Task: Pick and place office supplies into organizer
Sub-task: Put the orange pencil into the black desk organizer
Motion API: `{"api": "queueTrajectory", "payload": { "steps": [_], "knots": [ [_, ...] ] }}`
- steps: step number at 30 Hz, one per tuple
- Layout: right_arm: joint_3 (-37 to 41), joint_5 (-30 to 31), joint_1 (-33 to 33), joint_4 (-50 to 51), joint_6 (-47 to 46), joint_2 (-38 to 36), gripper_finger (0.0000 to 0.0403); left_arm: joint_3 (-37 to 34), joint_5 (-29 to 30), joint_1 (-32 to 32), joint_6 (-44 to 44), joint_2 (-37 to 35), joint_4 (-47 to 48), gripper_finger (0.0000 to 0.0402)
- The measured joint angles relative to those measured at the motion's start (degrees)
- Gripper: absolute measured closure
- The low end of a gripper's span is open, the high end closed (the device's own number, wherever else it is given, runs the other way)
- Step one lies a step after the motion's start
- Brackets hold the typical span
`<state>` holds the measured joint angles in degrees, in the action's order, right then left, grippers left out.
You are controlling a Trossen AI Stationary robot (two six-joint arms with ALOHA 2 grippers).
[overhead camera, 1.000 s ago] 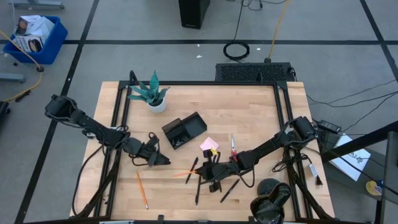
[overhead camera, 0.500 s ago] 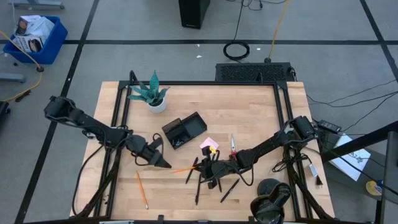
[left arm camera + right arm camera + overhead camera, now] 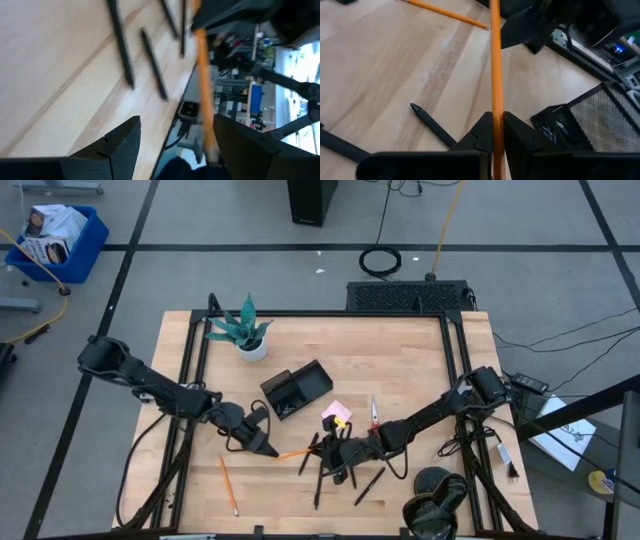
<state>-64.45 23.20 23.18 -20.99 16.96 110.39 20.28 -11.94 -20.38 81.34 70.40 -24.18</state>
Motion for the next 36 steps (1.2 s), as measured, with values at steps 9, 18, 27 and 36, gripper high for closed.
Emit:
{"api": "queueTrajectory", "payload": {
  "steps": [9, 18, 27, 36],
  "knots": [
    [-0.34, 0.99, -0.37, 1.15, 0.35, 0.0, 0.038, -0.03, -3.08, -1.18, 1.32, 8.91, -13.76, 0.0149],
    [-0.34, -1.16, -0.34, 0.85, -0.1, 0.0, 0.0377, -0.03, -2.52, -1.35, 0.86, 9.52, -13.8, 0.0156],
    [-0.34, -3.6, -0.4, -0.07, -1.53, 0.34, 0.0378, -0.03, -1.97, 0.28, 0.14, 9.5, -14.23, 0.0244],
    [-0.34, -3.93, -0.59, -0.31, -2.77, 0.35, 0.0381, -0.03, -1.54, 1.88, -0.59, 9.5, -16.22, 0.0292]
  ]
}}
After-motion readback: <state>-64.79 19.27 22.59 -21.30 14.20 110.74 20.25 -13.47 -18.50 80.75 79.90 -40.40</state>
